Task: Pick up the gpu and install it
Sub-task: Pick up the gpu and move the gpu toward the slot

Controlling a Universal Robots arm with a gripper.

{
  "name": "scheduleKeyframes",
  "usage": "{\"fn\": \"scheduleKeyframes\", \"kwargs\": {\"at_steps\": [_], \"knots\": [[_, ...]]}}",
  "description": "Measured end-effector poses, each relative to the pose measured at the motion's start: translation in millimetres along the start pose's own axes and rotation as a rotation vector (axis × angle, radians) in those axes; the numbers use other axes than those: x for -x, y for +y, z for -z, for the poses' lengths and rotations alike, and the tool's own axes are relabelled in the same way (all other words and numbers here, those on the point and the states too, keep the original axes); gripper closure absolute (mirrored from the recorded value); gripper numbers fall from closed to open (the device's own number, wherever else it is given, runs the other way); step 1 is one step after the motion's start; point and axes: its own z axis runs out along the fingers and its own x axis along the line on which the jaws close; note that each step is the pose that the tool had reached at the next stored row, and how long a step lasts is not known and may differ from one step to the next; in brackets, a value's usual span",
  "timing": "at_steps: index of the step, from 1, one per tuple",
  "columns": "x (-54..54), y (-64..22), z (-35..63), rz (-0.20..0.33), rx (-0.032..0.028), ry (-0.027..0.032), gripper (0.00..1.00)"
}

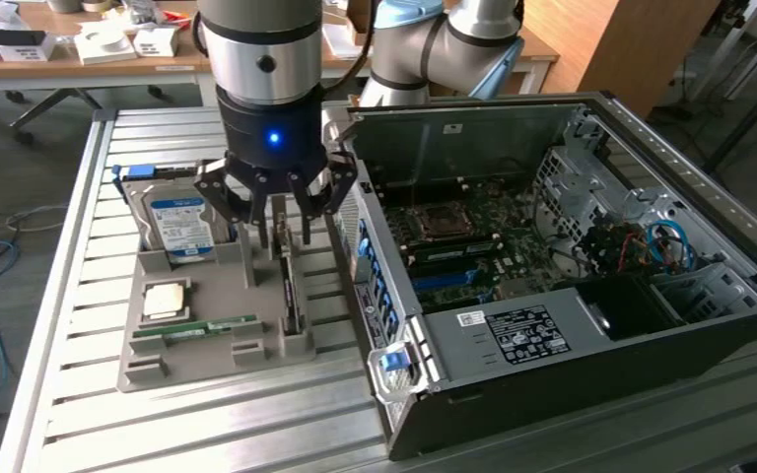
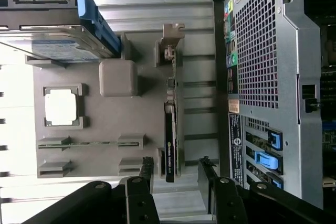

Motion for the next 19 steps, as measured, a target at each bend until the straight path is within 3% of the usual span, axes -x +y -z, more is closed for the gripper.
{"fn": "scheduleKeyframes", "kwargs": {"at_steps": [19], "knots": [[-0.7,-1.3,-28.9,0.000,-0.0001,0.0001,0.53]]}}
